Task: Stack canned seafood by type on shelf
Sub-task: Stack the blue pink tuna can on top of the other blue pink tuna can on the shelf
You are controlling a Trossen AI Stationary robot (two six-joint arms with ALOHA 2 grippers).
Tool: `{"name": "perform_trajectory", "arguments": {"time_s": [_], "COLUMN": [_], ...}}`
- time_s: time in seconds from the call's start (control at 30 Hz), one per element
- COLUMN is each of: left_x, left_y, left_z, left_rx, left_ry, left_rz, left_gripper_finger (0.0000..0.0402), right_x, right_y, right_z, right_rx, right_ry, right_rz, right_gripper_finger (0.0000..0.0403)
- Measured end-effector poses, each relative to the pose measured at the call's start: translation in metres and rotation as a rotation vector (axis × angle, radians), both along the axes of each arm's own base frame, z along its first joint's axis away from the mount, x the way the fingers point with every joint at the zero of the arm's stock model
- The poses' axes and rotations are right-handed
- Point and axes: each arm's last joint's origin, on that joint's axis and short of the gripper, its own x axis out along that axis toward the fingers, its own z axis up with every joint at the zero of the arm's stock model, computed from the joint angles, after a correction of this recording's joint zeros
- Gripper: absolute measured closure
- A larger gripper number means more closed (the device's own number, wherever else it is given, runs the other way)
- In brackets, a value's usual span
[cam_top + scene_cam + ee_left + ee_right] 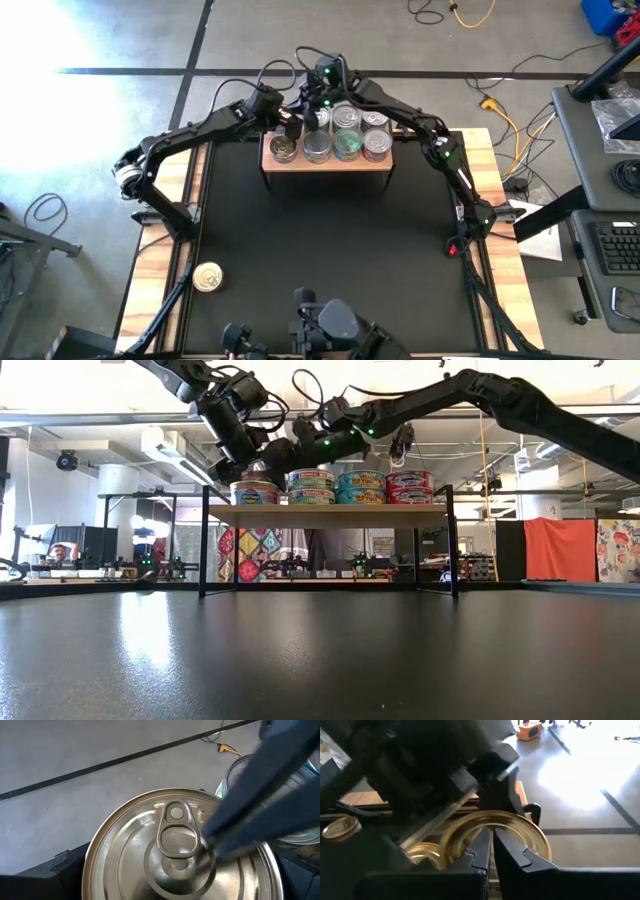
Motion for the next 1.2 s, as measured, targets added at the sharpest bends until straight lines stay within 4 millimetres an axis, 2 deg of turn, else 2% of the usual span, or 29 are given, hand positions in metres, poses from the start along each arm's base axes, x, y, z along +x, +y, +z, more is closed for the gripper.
{"name": "perform_trajectory", "arguments": {"time_s": [0.27, 0.53, 0.9, 1.2], "left_x": [0.001, 0.003, 0.000, -0.003], "left_y": [0.001, 0.002, -0.001, -0.003], "left_z": [0.002, -0.002, 0.012, 0.011], "left_rx": [0.029, 0.033, 0.032, 0.017], "left_ry": [0.006, 0.025, 0.052, 0.070], "left_rz": [-0.013, -0.025, -0.045, -0.044], "left_gripper_finger": [0.0002, 0.0002, 0.0002, 0.0002], "right_x": [0.005, 0.006, 0.005, 0.005], "right_y": [0.000, -0.001, 0.001, 0.001], "right_z": [-0.012, -0.014, -0.016, -0.015], "right_rx": [-0.007, -0.046, -0.048, -0.049], "right_ry": [0.035, 0.055, 0.082, 0.081], "right_rz": [-0.026, -0.070, -0.068, -0.066], "right_gripper_finger": [0.0390, 0.0390, 0.0390, 0.0390]}}
